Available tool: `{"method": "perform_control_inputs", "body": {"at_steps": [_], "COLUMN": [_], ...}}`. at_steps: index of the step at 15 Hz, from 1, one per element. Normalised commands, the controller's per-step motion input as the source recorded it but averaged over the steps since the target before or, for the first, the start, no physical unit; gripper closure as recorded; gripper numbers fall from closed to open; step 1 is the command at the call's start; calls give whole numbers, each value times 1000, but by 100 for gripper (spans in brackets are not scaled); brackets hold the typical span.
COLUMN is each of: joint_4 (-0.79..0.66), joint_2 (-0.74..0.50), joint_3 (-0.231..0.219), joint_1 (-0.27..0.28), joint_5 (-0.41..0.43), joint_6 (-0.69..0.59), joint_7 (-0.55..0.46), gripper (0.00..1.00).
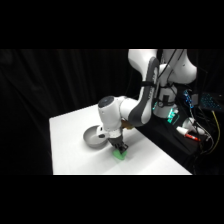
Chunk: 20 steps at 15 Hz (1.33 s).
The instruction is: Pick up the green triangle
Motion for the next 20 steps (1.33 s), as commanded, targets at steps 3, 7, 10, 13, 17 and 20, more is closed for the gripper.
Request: {"method": "perform_control_inputs", "body": {"at_steps": [3,7,10,13,17,20], "joint_4": [9,-34,-10,23,73,89], "joint_2": [-312,-467,-448,-387,-227,-108], "joint_3": [-4,0,13,-7,-27,-26], "joint_1": [30,69,45,30,21,53], "joint_5": [-81,-92,-39,-29,15,10], "joint_6": [-448,-430,-389,-337,-211,-128], "joint_7": [53,77,38,23,23,121], "gripper": [96,96,96,96,96,96]}}
